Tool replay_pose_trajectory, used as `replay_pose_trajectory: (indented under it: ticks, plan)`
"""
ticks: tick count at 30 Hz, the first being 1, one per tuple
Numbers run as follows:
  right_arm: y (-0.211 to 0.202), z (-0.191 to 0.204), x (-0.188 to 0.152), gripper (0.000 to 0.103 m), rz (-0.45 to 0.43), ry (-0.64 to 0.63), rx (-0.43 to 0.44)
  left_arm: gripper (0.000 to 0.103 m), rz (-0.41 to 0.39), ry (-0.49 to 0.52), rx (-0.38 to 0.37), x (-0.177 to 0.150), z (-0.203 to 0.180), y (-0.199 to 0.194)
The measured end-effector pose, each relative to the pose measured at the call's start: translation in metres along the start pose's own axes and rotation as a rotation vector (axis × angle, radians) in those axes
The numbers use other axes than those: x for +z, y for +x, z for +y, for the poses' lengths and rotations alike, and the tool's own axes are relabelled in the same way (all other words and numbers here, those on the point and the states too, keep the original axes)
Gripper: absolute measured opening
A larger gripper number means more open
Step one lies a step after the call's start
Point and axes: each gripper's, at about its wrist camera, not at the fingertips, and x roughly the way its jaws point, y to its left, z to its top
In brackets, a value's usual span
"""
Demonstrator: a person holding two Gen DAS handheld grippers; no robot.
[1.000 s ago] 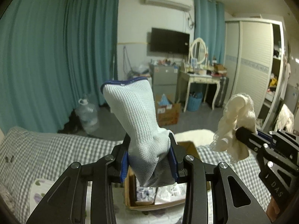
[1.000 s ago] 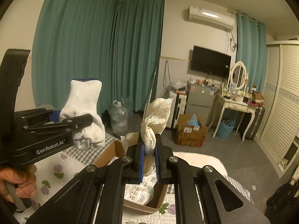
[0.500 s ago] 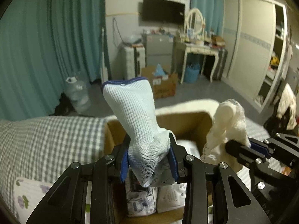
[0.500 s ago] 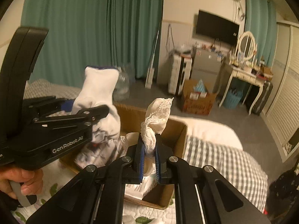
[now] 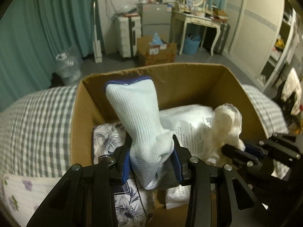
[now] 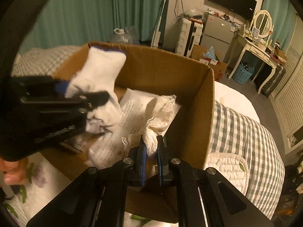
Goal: Organize soft objects
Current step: 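Open both tools to drop the sock and lace cloth into the box, then withdraw both tools from the box back toward the quilt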
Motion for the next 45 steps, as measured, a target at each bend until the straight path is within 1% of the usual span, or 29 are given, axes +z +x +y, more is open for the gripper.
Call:
replay_pose_trajectory:
  ticks: [2, 3, 7, 8, 9, 10, 11, 12, 13, 14, 15, 16, 18, 20, 25, 27, 31, 33, 34, 35, 37, 41, 44, 45]
  plan:
    - [0.003, -0.001, -0.003, 0.009, 0.005, 0.003, -0.006, 0.041, 0.004, 0.018, 0.021, 0.0, -0.004, 0.004]
    - [0.004, -0.002, -0.003, 0.009, 0.012, 0.004, -0.004, 0.041, 0.005, 0.011, 0.021, 0.002, -0.003, 0.006]
    - [0.001, 0.0, -0.003, 0.011, 0.01, 0.005, 0.006, 0.043, 0.007, -0.03, -0.015, 0.004, 0.004, 0.001]
    - [-0.001, 0.002, -0.003, 0.016, 0.007, 0.012, 0.016, 0.044, 0.01, -0.034, -0.022, 0.004, 0.007, -0.001]
    - [-0.005, 0.003, -0.003, 0.024, 0.003, 0.019, 0.02, 0.044, 0.015, -0.038, -0.029, 0.004, 0.009, -0.004]
    - [-0.005, 0.004, 0.003, 0.028, -0.002, 0.023, 0.019, 0.045, 0.019, -0.042, -0.04, 0.005, 0.008, -0.009]
    - [-0.01, 0.003, 0.003, 0.038, -0.017, 0.028, 0.017, 0.048, 0.017, -0.044, -0.044, 0.006, 0.009, -0.013]
    - [-0.017, 0.003, 0.005, 0.045, -0.031, 0.032, 0.015, 0.05, 0.008, -0.048, -0.043, 0.007, 0.01, -0.021]
    - [-0.023, 0.003, 0.005, 0.046, -0.043, 0.036, 0.013, 0.06, -0.01, -0.051, -0.024, 0.008, 0.011, -0.03]
    - [-0.029, 0.003, 0.006, 0.046, -0.055, 0.038, 0.011, 0.071, -0.036, -0.054, 0.006, 0.009, 0.013, -0.04]
    - [-0.036, 0.003, 0.008, 0.046, -0.068, 0.039, 0.007, 0.075, -0.056, -0.059, 0.027, 0.011, 0.015, -0.048]
    - [-0.042, 0.003, 0.008, 0.046, -0.077, 0.039, 0.004, 0.079, -0.091, -0.071, 0.045, 0.013, 0.016, -0.063]
    - [-0.06, 0.004, 0.007, 0.048, -0.108, 0.043, -0.009, 0.08, -0.134, -0.089, 0.037, 0.015, 0.022, -0.085]
    - [-0.073, 0.002, 0.011, 0.049, -0.125, 0.053, -0.014, 0.08, -0.171, -0.099, 0.05, 0.016, 0.025, -0.107]
    - [-0.122, 0.001, 0.016, 0.055, -0.2, 0.079, -0.015, 0.08, -0.262, -0.1, 0.082, 0.016, 0.028, -0.16]
    - [-0.146, 0.003, 0.017, 0.062, -0.242, 0.082, -0.024, 0.08, -0.293, -0.102, 0.083, 0.016, 0.028, -0.178]
    - [-0.195, 0.005, 0.016, 0.072, -0.324, 0.091, -0.032, 0.081, -0.363, -0.111, 0.08, 0.014, 0.021, -0.22]
    - [-0.224, 0.006, 0.015, 0.081, -0.373, 0.095, -0.041, 0.087, -0.398, -0.11, 0.076, 0.011, 0.02, -0.243]
    - [-0.234, 0.006, 0.012, 0.082, -0.387, 0.096, -0.041, 0.095, -0.411, -0.107, 0.078, 0.009, 0.018, -0.253]
    - [-0.249, 0.006, 0.011, 0.083, -0.408, 0.1, -0.038, 0.101, -0.425, -0.104, 0.086, 0.008, 0.015, -0.263]
    - [-0.271, 0.007, 0.006, 0.085, -0.436, 0.105, -0.036, 0.102, -0.455, -0.096, 0.097, 0.004, 0.011, -0.28]
    - [-0.316, 0.009, -0.006, 0.093, -0.501, 0.111, -0.043, 0.103, -0.529, -0.087, 0.094, -0.005, 0.007, -0.321]
    - [-0.346, 0.012, -0.012, 0.097, -0.544, 0.114, -0.054, 0.103, -0.577, -0.09, 0.105, -0.011, 0.002, -0.346]
    - [-0.356, 0.013, -0.015, 0.1, -0.559, 0.115, -0.058, 0.103, -0.593, -0.089, 0.11, -0.015, 0.0, -0.354]
